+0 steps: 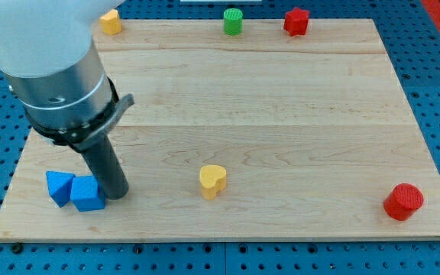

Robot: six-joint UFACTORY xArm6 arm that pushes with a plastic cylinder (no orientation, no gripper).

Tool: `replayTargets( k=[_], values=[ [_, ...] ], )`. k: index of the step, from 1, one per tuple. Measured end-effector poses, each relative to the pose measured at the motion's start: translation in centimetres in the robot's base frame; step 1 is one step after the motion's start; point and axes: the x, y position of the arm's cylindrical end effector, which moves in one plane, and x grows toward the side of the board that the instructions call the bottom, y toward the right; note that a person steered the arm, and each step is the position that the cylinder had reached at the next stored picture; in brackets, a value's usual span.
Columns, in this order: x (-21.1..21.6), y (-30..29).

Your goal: Slide the yellow heart to the center

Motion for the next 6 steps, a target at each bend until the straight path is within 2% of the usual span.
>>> replayTargets(
  k=[1, 2, 6],
  values=[
    [1.1, 7.9],
    [0.7, 13.4],
    [-6.5, 12.9]
  ],
)
